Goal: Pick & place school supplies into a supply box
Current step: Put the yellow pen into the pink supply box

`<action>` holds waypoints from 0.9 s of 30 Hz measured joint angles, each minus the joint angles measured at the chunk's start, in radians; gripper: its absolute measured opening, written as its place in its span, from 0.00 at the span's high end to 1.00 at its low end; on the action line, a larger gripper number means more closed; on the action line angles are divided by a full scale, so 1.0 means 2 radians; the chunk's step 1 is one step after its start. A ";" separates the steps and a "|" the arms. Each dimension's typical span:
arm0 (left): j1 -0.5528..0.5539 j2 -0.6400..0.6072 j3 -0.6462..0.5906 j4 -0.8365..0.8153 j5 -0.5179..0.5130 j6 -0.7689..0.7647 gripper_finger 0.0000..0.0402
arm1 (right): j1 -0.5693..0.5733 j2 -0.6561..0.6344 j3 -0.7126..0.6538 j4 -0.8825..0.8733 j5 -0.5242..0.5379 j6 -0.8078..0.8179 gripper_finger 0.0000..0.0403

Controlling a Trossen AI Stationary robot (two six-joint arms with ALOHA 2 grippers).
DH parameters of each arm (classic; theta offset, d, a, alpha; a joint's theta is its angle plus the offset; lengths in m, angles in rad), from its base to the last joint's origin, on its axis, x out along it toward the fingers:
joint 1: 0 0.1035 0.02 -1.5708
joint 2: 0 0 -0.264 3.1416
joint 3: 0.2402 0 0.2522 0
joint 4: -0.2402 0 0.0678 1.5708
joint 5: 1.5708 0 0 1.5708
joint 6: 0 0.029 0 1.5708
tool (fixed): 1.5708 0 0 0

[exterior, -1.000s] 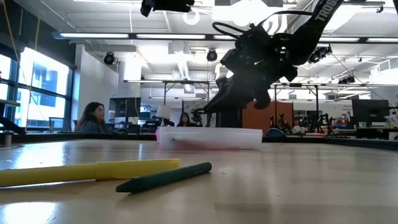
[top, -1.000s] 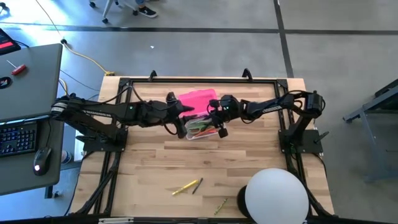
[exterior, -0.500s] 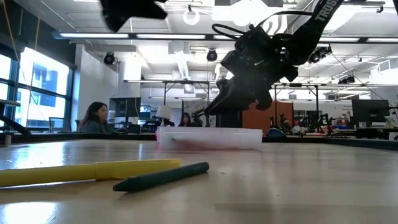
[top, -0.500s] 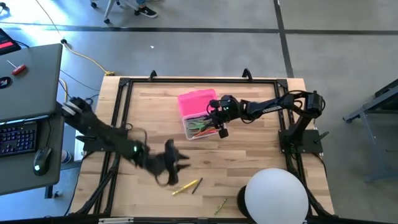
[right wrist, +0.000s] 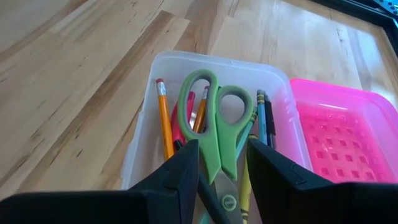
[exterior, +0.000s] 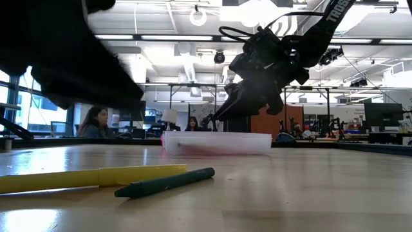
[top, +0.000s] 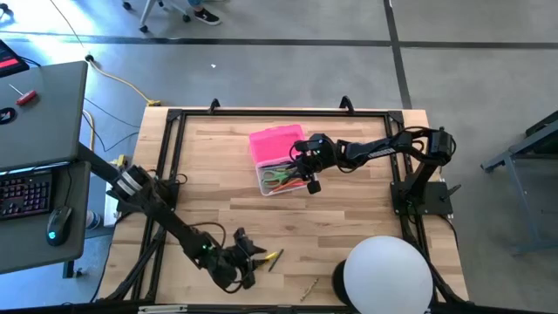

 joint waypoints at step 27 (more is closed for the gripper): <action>0.016 0.052 0.001 -0.032 0.082 -0.140 0.74 | 0.000 0.000 0.000 0.019 -0.004 -0.001 0.72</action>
